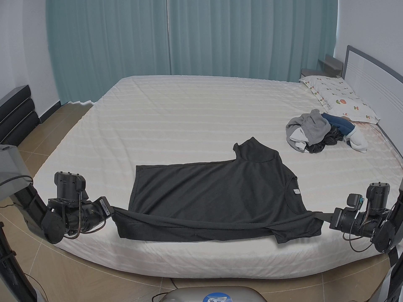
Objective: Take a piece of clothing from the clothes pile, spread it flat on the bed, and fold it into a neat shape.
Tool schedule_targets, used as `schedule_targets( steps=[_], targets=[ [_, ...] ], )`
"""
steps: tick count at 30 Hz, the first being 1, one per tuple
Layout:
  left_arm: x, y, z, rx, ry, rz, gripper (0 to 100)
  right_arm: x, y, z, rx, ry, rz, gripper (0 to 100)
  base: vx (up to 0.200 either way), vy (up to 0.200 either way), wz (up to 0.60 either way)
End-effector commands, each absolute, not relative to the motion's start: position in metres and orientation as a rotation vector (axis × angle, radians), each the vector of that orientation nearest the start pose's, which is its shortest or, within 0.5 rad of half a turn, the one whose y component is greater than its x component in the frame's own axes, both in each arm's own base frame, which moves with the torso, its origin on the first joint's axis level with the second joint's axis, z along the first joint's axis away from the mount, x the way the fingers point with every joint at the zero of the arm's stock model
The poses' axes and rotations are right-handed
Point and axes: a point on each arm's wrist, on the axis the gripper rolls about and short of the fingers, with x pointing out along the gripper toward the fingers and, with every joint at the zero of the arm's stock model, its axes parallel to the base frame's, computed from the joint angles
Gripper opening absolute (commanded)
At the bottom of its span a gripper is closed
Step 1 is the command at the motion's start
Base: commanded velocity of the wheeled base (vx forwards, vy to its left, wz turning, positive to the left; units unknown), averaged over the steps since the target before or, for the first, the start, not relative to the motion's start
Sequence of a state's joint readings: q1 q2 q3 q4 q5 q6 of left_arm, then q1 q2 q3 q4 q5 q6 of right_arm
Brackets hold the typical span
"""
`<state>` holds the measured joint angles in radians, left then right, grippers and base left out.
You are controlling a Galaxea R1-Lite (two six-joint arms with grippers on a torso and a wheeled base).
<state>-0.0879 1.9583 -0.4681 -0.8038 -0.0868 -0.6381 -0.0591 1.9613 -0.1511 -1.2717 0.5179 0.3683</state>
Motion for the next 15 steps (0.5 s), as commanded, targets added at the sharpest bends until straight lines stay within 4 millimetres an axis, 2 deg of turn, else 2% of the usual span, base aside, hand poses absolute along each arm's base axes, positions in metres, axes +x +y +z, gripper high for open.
schedule_targets(
  steps=[1, 5, 8, 15],
  targets=[
    [0.312, -0.034, 0.007, -0.679, 0.748, 0.087, 0, 0.265, 0.001, 0.015, 0.512, 0.626, 0.321, 0, 0.000, 0.000, 0.00],
    [0.320, -0.035, -0.002, -0.683, 0.743, 0.089, 0, 0.274, 0.007, 0.010, 0.528, 0.637, 0.332, 0, 0.000, 0.000, 0.00],
    [0.335, -0.038, -0.009, -0.752, 0.701, 0.107, 0, 0.284, 0.014, 0.003, 0.558, 0.649, 0.342, 0, 0.000, 0.000, 0.00],
    [0.351, -0.045, -0.019, -0.802, 0.672, 0.140, 0, 0.304, 0.013, -0.016, 0.573, 0.655, 0.286, 0, 0.000, 0.000, 0.00]
  ],
)
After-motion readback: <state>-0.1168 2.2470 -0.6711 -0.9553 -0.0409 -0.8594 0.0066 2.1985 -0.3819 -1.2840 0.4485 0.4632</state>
